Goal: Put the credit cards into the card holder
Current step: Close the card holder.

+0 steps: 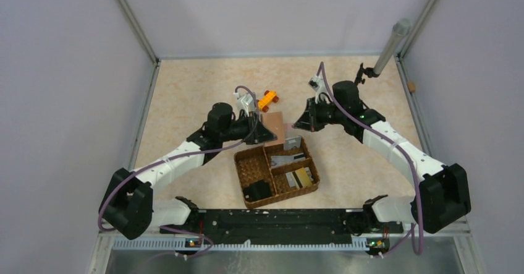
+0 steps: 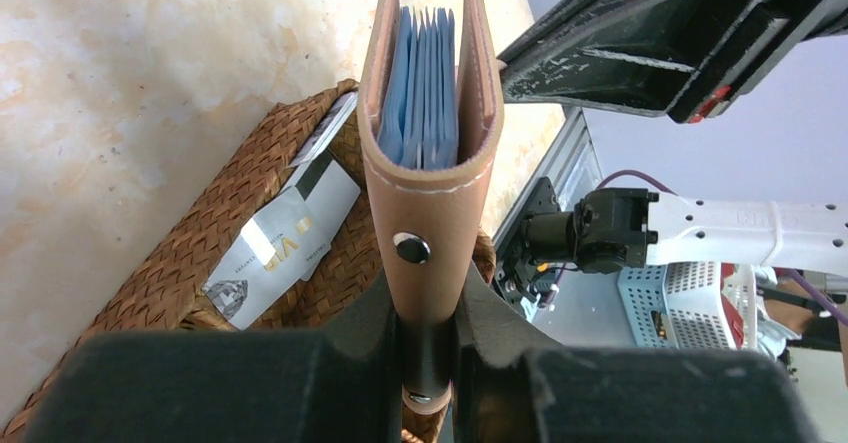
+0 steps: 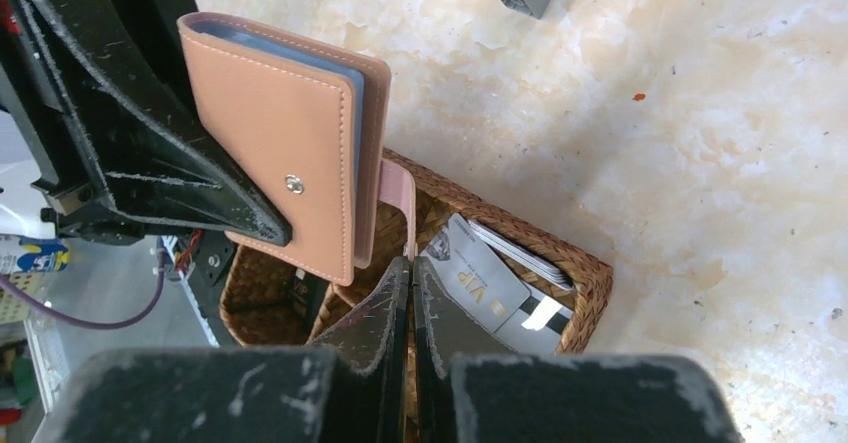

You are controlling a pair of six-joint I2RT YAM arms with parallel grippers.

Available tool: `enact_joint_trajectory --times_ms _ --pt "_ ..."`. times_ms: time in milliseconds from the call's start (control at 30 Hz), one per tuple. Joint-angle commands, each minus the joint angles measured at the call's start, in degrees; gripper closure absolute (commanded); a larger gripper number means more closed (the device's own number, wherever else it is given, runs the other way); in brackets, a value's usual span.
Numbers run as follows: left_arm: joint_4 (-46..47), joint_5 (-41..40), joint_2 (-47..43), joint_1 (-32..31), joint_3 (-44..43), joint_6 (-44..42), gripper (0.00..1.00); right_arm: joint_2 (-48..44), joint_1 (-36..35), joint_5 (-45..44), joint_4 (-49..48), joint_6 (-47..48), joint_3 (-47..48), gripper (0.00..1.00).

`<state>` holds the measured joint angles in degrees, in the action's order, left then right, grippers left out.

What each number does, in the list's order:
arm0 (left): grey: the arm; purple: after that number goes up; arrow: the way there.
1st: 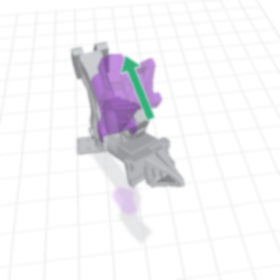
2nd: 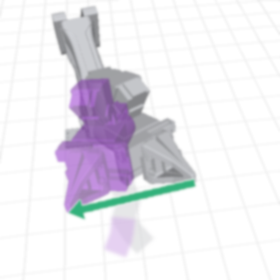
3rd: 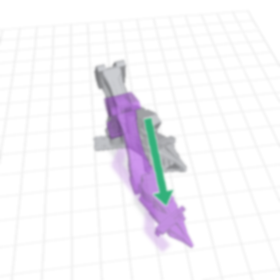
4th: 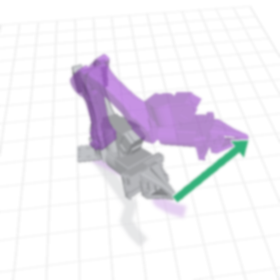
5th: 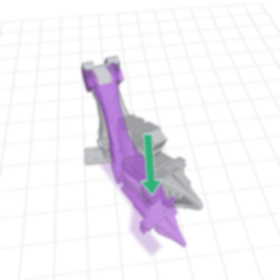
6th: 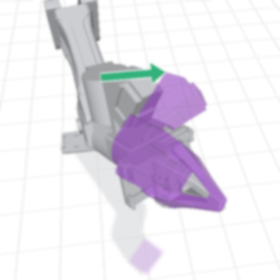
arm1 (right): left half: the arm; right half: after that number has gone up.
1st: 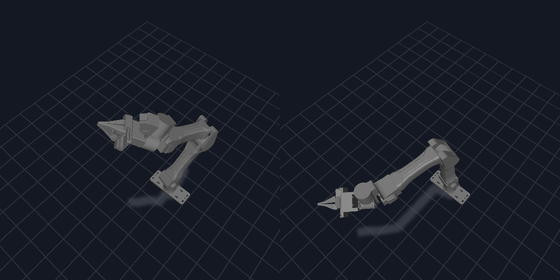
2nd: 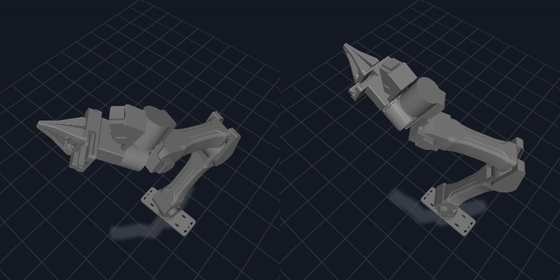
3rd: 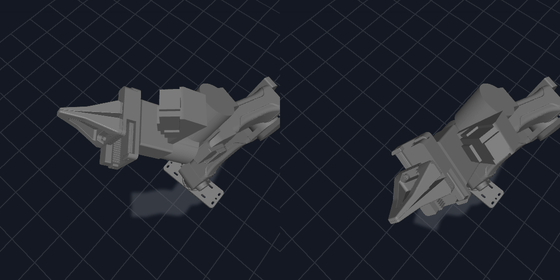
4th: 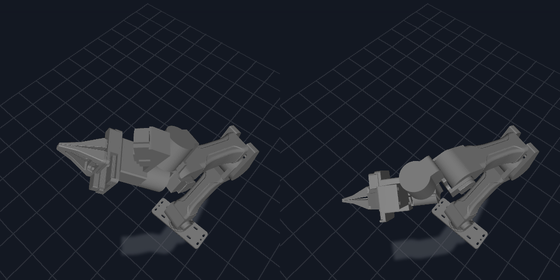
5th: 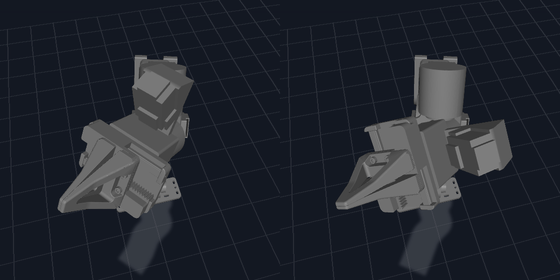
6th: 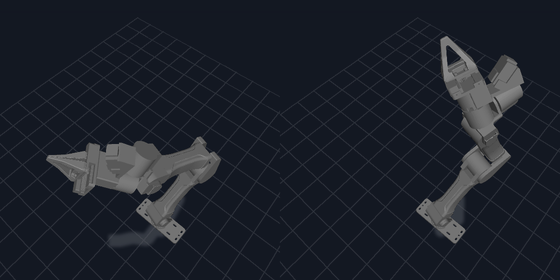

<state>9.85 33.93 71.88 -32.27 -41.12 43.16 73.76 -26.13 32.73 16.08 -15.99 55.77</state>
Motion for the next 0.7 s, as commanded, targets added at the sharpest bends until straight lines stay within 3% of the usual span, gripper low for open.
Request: enact_joint_trajectory --times_ms 0,233,667 --pt "-0.63 -2.70 -2.31 0.37 -3.32 -1.06 1.00 -1.10 -0.61 2.70 -1.32 1.50 -0.40 1.00" --pt "-2.03 -3.35 -0.81 0.24 -5.01 -1.30 1.00 -1.01 -2.14 7.50 -7.43 -3.14 -0.82 1.00" --pt "-2.24 -3.50 -0.01 0.19 -5.30 -1.53 1.00 2.55 -5.42 6.17 -18.40 -11.12 -2.27 1.00"
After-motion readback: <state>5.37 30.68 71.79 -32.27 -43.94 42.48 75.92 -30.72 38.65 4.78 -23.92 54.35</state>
